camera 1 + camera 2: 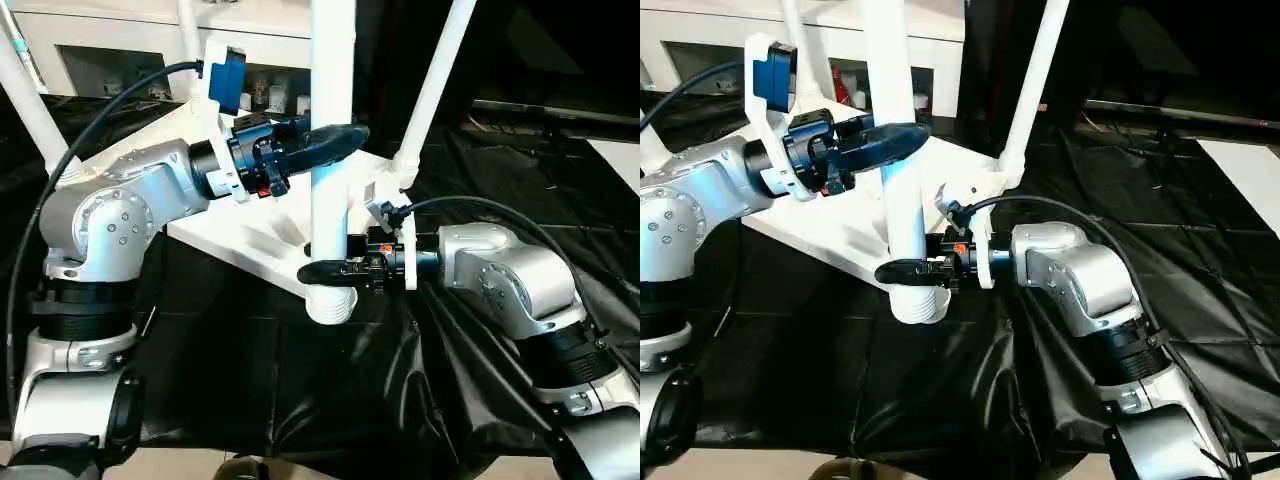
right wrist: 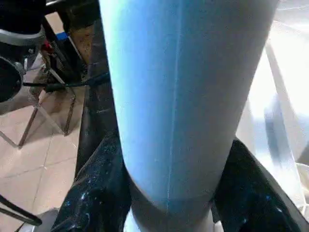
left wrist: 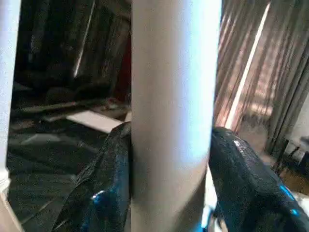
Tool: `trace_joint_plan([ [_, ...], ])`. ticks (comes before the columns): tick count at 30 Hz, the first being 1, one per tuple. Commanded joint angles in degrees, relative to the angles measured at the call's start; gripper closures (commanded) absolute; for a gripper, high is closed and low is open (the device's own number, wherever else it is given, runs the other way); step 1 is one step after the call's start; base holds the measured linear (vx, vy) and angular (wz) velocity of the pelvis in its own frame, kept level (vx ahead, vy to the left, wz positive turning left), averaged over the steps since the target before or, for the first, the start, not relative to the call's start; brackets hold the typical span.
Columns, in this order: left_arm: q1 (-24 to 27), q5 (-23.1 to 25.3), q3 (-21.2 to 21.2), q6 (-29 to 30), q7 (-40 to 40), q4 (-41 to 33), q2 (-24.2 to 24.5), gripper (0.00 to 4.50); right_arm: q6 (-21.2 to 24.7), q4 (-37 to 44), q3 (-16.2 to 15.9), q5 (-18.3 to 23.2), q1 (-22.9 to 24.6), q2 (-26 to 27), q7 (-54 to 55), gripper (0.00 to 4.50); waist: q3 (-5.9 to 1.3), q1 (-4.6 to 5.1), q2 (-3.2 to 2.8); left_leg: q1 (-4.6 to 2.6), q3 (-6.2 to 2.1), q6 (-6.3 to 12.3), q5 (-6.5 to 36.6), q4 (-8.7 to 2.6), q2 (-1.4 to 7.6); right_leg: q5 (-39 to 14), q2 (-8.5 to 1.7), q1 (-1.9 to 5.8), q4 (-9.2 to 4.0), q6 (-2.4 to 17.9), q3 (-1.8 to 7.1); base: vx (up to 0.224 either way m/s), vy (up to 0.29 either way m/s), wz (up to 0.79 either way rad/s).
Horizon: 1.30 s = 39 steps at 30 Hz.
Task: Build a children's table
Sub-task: Pick table leg, then insert table leg to table base
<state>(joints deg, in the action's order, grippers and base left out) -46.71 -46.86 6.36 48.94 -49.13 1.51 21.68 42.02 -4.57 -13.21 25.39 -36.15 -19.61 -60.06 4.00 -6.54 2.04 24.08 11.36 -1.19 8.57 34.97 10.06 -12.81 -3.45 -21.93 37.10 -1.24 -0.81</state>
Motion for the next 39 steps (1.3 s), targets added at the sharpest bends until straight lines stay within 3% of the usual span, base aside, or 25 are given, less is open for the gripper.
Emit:
trace_joint_plan([
  [1, -1.67, -0.89, 0.74, 0.56, 0.39, 0.08, -0.06, 1.7, 0.13, 1.48, 1.82, 1.17, 0.08, -0.26, 0.44, 2.64, -4.92, 0.03, -1.23, -3.08, -1.55, -5.29, 10.96, -4.0, 2.66, -0.13, -3.91, 1.54, -3.51, 13.46, 1.42, 0.0, 0.0, 0.0],
  [9, -2.54, -3.34, 4.11, 1.0, 1.12, 3.43, -0.92, 1.16, 0.42, 4.54, 3.47, 2.82, 1.38, -0.47, 1.13, 2.64, -4.9, -0.03, -1.65, -3.18, -1.67, -5.43, 12.16, -4.05, 2.7, -0.99, -3.94, 1.48, -3.56, 13.54, 1.38, 0.0, 0.0, 0.0],
  [12, -2.7, -5.12, 6.67, 0.88, 2.57, 5.47, -1.98, 0.83, 0.59, 5.42, 4.2, 3.2, 1.85, -0.63, 1.29, 2.64, -4.91, -0.12, -1.5, -3.13, -1.68, -5.73, 12.35, -4.09, 2.75, -0.84, -4.02, 1.6, -3.58, 13.63, 1.4, 0.0, 0.0, 0.0],
  [17, -0.94, -12.75, 14.32, -0.15, 2.98, 9.37, -5.44, 0.8, 0.87, 6.17, 6.75, 4.65, 3.09, -0.74, 3.26, 2.64, -4.98, -0.26, -1.46, -3.05, -1.64, -5.21, 11.81, -3.92, 2.6, 0.22, -4.11, 1.71, -3.54, 14.49, 1.33, 0.0, 0.0, 0.0],
  [22, 1.62, -14.07, 15.69, -1.31, 0.43, 10.0, -6.16, 0.8, -0.05, 5.0, 9.11, 4.75, 3.55, 0.4, 5.99, 2.64, -4.94, -0.14, -1.41, -3.0, -1.64, -4.97, 12.23, -4.09, 2.65, -1.2, -4.08, 1.68, -3.77, 13.88, 1.38, 0.0, 0.0, 0.0],
  [23, 2.87, -11.29, 13.8, -2.59, -0.9, 9.93, -5.58, 0.8, -0.74, 4.58, 9.79, 4.13, 3.64, 0.87, 7.51, 2.64, -4.99, -0.26, -1.62, -3.15, -1.66, -4.99, 12.22, -4.06, 2.69, -1.36, -4.11, 1.54, -3.82, 13.67, 1.4, 0.0, 0.0, 0.0],
  [24, 4.87, -1.13, 5.92, -8.08, -1.5, 10.22, -2.96, 0.8, -1.67, 3.74, 10.27, 2.91, 3.69, 1.24, 9.83, 2.64, -4.83, -0.27, -1.59, -3.04, -2.01, -4.8, 12.51, -4.42, 2.98, -2.98, -4.31, 1.49, -4.42, 12.12, 1.55, 0.0, 0.0, 0.0],
  [25, 5.68, 3.26, 2.47, -10.47, -1.66, 10.32, -1.81, 0.8, -2.03, 3.41, 10.42, 2.41, 3.72, 1.35, 10.75, 2.64, -4.9, -0.11, -1.69, -3.49, -1.79, -5.56, 13.56, -4.49, 2.99, -4.31, -4.11, 1.27, -4.12, 10.75, 1.58, 0.0, 0.0, 0.0],
  [26, 7.35, 16.63, -8.28, -19.37, -2.12, 11.74, 2.05, 0.8, -2.96, 2.39, 10.62, 0.84, 3.78, 1.54, 13.19, 2.64, -4.82, -0.3, -1.52, -3.41, -2.08, -5.46, 13.63, -4.67, 3.21, -5.41, -4.41, 1.28, -4.69, 9.88, 1.67, 0.0, 0.0, 0.0],
  [27, 7.86, 23.16, -14.0, -24.03, -2.8, 13.22, 4.23, 0.8, -3.43, 1.91, 10.6, 0.17, 3.9, 1.57, 14.03, 2.64, -4.63, -0.36, -1.55, -3.4, -2.28, -5.89, 15.17, -4.99, 3.3, -9.33, -4.43, 1.06, -5.1, 6.67, 1.92, 0.0, 0.0, 0.0],
  [28, 7.83, 26.65, -17.23, -26.69, -3.48, 14.53, 5.51, 0.8, -3.67, 1.68, 10.57, -0.18, 4.06, 1.55, 14.36, 2.64, -4.78, -0.15, -1.76, -3.68, -2.16, -7.49, 16.04, -5.04, 3.32, -10.2, -4.53, 0.87, -4.63, 6.05, 1.87, 0.0, 0.0, 0.0],
  [29, 7.63, 31.8, -21.71, -30.98, -4.6, 16.84, 7.26, 0.8, -3.92, 1.41, 10.46, -0.68, 4.31, 1.49, 14.97, 2.64, -4.77, -0.28, -1.88, -3.7, -2.3, -7.84, 16.1, -5.16, 3.31, -10.33, -4.54, 0.76, -4.86, 5.87, 1.84, 0.0, 0.0, 0.0],
  [32, 6.62, 36.77, -26.07, -35.1, -7.04, 20.94, 8.71, 0.8, -4.34, 1.42, 9.6, -2.13, 4.95, 0.94, 15.62, 2.64, -5.01, -0.01, -1.86, -3.5, -2.16, -8.82, 15.29, -5.05, 3.08, -5.99, -4.44, 0.86, -4.26, 7.44, 1.64, 0.0, 0.0, 0.0],
  [33, 5.98, 38.05, -27.07, -36.51, -7.69, 22.77, 8.8, 0.8, -4.71, 1.41, 9.05, -2.94, 5.2, 0.61, 15.75, 2.64, -5.1, 0.09, -1.83, -3.39, -2.05, -8.79, 14.59, -4.94, 3.02, -3.48, -4.39, 1.0, -3.78, 9.01, 1.51, 0.0, 0.0, 0.0],
  [34, 5.51, 39.09, -27.8, -37.61, -8.37, 24.14, 8.81, 0.8, -5.05, 1.38, 8.6, -3.54, 5.39, 0.36, 15.97, 2.64, -5.15, 0.11, -2.04, -3.4, -1.89, -8.38, 14.05, -4.71, 2.93, -2.05, -4.41, 1.03, -3.74, 10.1, 1.49, 0.0, 0.0, 0.0],
  [36, 3.92, 42.05, -29.8, -40.65, -9.78, 28.36, 8.55, 1.16, -6.09, 1.26, 7.48, -5.13, 5.85, -0.24, 16.75, 2.64, -5.07, 0.03, -1.87, -3.32, -1.78, -7.5, 13.72, -4.59, 2.82, -1.82, -4.54, 1.14, -3.95, 11.02, 1.6, 0.0, 0.0, 0.0],
  [39, 2.22, 44.41, -31.49, -43.66, -9.56, 32.73, 8.03, 1.29, -7.67, 0.98, 6.14, -7.33, 6.18, -0.78, 17.94, 2.64, -5.05, 0.04, -1.88, -3.21, -1.76, -6.57, 13.32, -4.53, 2.87, -1.48, -4.61, 1.29, -3.91, 11.87, 1.59, 0.0, 0.0, 0.0],
])
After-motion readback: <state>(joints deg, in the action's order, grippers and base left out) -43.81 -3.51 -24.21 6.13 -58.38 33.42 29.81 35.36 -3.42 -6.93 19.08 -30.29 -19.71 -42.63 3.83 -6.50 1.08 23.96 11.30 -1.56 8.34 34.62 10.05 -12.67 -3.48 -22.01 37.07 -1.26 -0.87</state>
